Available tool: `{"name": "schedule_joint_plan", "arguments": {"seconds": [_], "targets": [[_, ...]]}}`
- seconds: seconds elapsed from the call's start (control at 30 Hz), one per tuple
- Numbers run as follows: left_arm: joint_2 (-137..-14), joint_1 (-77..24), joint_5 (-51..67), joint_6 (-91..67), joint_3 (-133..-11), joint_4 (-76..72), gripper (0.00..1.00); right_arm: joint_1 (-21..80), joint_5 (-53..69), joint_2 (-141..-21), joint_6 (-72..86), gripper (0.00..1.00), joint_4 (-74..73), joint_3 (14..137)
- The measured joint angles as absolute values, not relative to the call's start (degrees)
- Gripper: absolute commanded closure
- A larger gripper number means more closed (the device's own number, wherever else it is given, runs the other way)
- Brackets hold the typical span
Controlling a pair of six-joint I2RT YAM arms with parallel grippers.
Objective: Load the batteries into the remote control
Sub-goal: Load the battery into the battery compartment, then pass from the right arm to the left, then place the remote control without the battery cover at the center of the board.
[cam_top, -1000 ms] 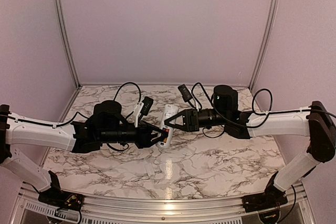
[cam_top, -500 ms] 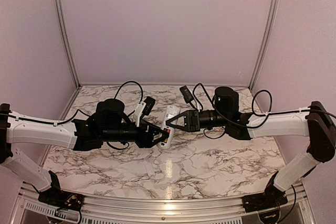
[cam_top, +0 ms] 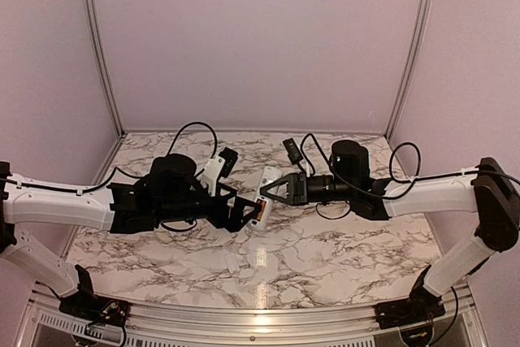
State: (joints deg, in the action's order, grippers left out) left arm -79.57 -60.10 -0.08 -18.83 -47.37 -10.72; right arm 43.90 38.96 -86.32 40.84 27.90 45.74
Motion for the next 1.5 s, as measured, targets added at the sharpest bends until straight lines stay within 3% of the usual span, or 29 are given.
{"name": "schedule_joint_plan", "arguments": {"seconds": [0.4,0.97,1.03,1.1,1.33,1.5], "targets": [[-90.1,-64.1,-8.8,-17.6,-57.4,-3.4,0.1,44.8,32.5,-86.3,45.0,0.99,28.0,43.5],[-94.4,-65.6,-10.4,-14.8,-61.1,-1.0,0.6,45.5,28.8,-84.5,46.9,0.92,28.5,40.1],[-94.4,-65.6,-10.2,-14.3,-61.1,-1.0,0.63,45.5,28.8,-84.0,46.9,0.84,28.5,39.6],[-94.4,-65.6,-9.9,-13.8,-61.1,-1.0,0.66,45.3,28.8,-83.6,46.9,0.7,28.4,39.4],[-94.5,-65.1,-9.0,-9.5,-61.5,4.1,0.73,41.4,29.6,-77.9,47.2,0.34,27.2,36.3],[-96.1,-64.2,-6.5,-5.8,-63.5,10.0,0.74,38.5,29.1,-71.2,45.6,0.22,23.9,34.4]]}}
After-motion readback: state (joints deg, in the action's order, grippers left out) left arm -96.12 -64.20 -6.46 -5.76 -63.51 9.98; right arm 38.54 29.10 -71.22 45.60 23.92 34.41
